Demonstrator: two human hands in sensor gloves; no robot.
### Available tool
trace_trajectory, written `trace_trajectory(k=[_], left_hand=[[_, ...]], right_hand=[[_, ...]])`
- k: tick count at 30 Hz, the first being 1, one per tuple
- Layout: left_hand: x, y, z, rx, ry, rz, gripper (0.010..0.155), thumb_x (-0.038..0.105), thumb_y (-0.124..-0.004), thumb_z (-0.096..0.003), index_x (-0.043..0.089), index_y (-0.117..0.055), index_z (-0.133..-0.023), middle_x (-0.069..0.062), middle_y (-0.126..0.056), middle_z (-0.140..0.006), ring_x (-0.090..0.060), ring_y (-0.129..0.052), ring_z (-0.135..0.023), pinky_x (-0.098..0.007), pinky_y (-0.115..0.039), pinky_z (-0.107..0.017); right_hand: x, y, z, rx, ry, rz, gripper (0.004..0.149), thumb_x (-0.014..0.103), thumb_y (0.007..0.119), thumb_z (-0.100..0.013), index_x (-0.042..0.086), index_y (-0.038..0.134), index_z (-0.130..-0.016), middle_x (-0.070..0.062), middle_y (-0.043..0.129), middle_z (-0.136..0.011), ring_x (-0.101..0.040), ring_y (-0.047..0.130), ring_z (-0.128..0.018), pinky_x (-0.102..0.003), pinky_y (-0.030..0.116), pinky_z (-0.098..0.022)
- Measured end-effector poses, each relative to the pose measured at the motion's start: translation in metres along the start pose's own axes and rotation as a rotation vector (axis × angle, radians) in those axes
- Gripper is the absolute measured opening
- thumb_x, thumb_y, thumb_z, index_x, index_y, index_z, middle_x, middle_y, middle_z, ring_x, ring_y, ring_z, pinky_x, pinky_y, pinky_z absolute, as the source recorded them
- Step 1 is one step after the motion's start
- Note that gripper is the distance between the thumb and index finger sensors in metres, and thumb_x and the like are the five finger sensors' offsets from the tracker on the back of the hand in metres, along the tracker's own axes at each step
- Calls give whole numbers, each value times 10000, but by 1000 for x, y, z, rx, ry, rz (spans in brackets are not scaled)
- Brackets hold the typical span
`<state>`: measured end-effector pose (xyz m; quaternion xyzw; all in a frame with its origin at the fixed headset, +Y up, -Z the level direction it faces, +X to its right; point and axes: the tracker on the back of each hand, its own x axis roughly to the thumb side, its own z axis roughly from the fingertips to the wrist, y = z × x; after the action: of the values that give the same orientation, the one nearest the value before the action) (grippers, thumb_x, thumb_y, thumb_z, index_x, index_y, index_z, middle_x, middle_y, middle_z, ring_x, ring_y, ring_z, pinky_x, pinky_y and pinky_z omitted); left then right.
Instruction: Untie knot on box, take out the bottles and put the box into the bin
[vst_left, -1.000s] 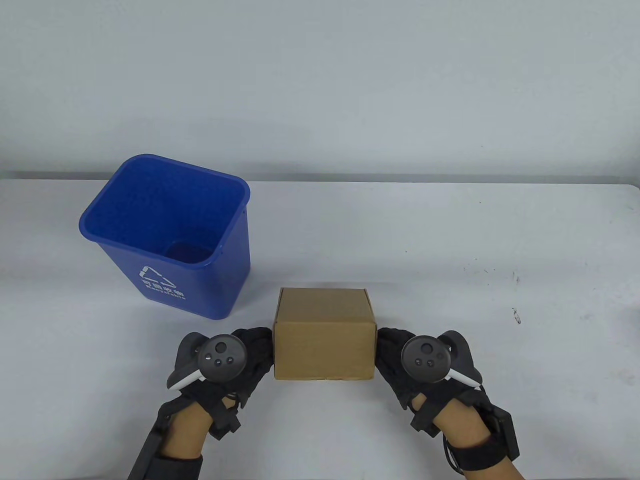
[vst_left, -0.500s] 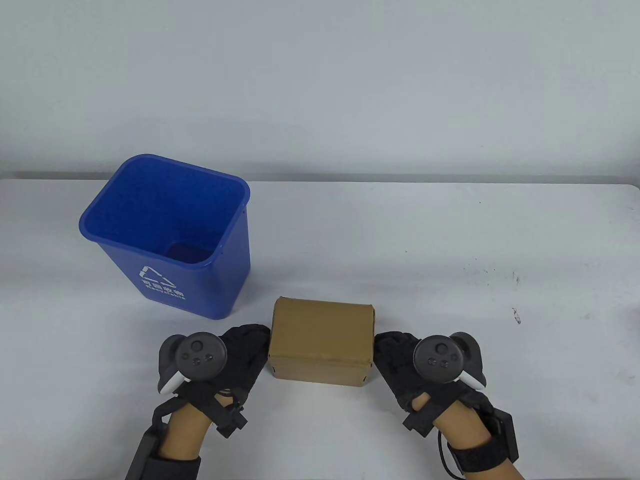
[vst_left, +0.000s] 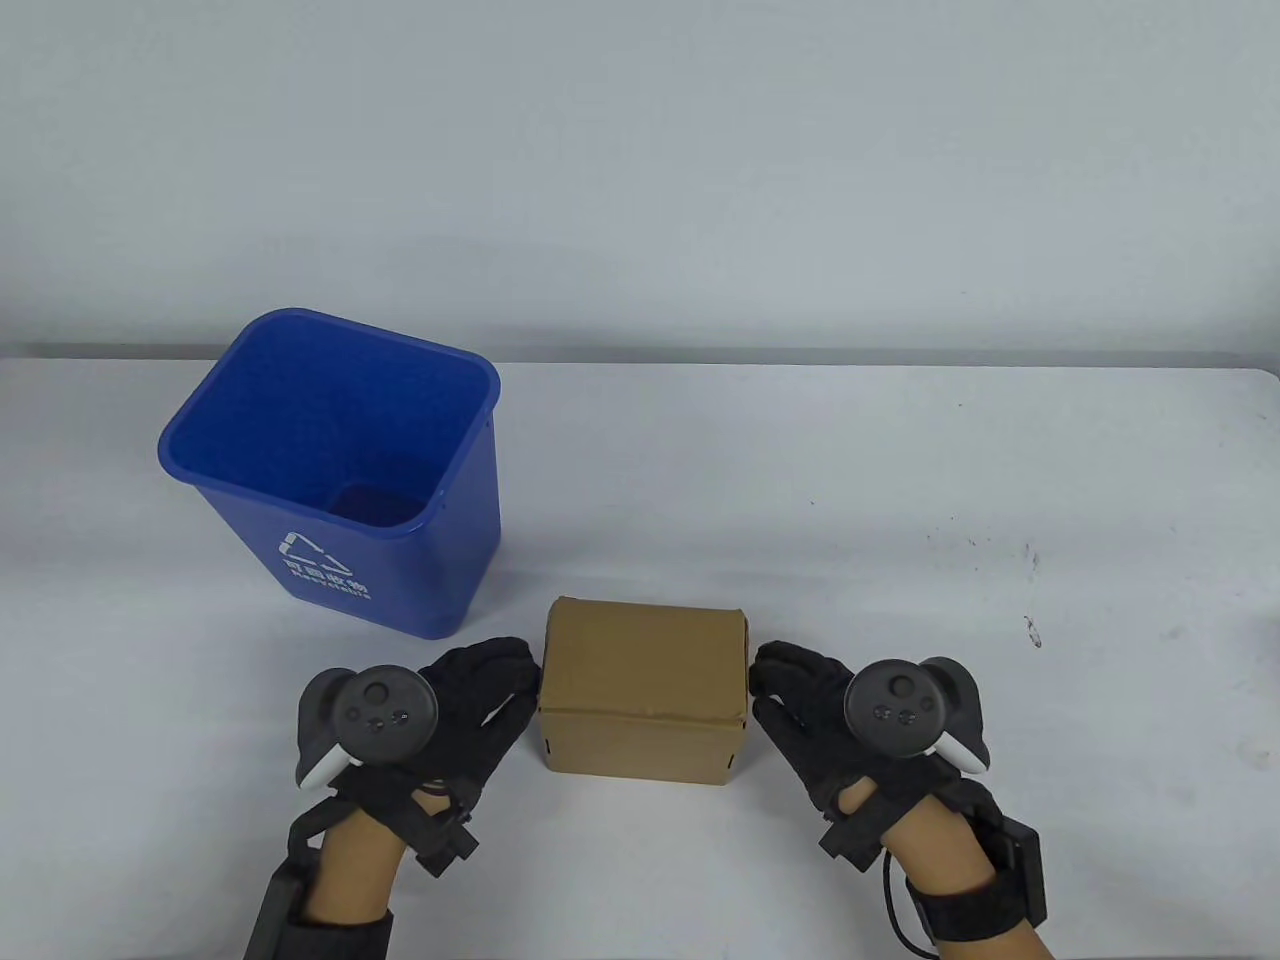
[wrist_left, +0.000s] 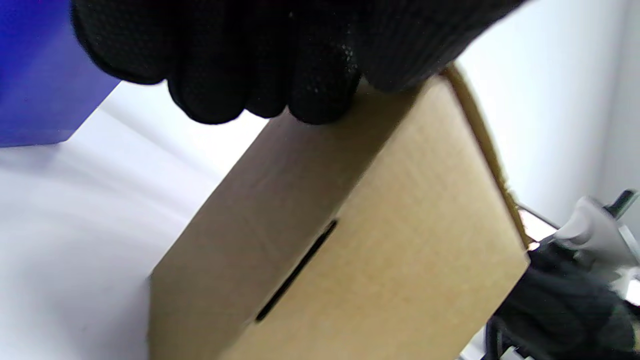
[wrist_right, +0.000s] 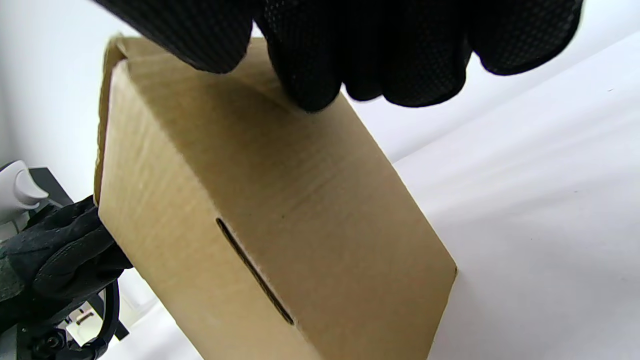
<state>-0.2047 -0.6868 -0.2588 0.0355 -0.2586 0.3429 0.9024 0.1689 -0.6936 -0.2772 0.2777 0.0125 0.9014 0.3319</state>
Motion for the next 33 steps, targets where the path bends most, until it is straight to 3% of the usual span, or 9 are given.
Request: trace_trajectory(k=[4, 6, 11, 13, 16, 22, 28, 33], left_hand=[[11, 7, 3, 41, -72, -9, 675, 489, -722, -497, 154, -621, -1074, -139, -585, -1125, -455, -716, -951, -638, -643, -681], [18, 5, 1, 13, -97, 12, 778, 536, -751, -490, 157, -513, -1127, -146, -484, -1166, -491, -639, -1006, -670, -596, -706], [22, -12, -15, -143, 28, 19, 1046, 616, -784, -479, 143, -138, -1153, -196, -173, -1188, -591, -413, -1083, -733, -482, -742], [17, -19, -19, -164, 73, 120, 1106, 594, -803, -478, 84, -56, -1115, -251, -148, -1156, -600, -440, -1069, -722, -506, -735], [8, -30, -19, -182, 138, 321, 1089, 528, -805, -501, 31, -30, -1082, -294, -151, -1130, -600, -456, -1037, -689, -541, -721], [6, -38, -14, -118, 182, 469, 996, 485, -721, -531, 9, -44, -1084, -298, -145, -1131, -601, -355, -1034, -683, -509, -719], [8, -37, -16, -68, 212, 405, 966, 535, -671, -533, -22, -122, -1099, -312, -249, -1128, -591, -469, -1012, -656, -572, -707], [2, -39, -15, -42, 237, 461, 980, 597, -687, -530, -30, -204, -1107, -307, -317, -1115, -580, -537, -977, -634, -628, -685]], right_hand=[[-5, 4, -2, 58, 30, -62, 656, 360, 637, -506, -1, 457, -1024, -261, 413, -1058, -544, 611, -885, -690, 547, -589], [-7, 7, -4, 73, 39, -99, 685, 351, 643, -505, -3, 389, -1034, -268, 354, -1063, -550, 579, -898, -695, 532, -594], [-12, 15, -10, 109, 59, -188, 734, 332, 652, -504, -2, 276, -1038, -274, 251, -1065, -560, 527, -918, -704, 505, -601], [-16, 17, -11, 112, 66, -230, 746, 329, 658, -503, -3, 256, -1037, -277, 234, -1063, -565, 519, -919, -706, 501, -602], [-20, 19, -12, 125, 70, -303, 752, 315, 663, -503, 0, 237, -1037, -273, 214, -1066, -569, 507, -924, -709, 497, -603], [-21, 27, -14, 149, 54, -431, 744, 261, 641, -498, -3, 188, -1025, -288, 192, -1055, -559, 538, -912, -684, 529, -602], [-17, 25, -15, 168, 55, -386, 755, 263, 645, -496, -26, 180, -1016, -307, 204, -1045, -544, 594, -888, -640, 584, -592], [-17, 25, -15, 166, 62, -398, 762, 261, 646, -493, -28, 172, -1016, -308, 195, -1043, -540, 597, -881, -630, 587, -591]])
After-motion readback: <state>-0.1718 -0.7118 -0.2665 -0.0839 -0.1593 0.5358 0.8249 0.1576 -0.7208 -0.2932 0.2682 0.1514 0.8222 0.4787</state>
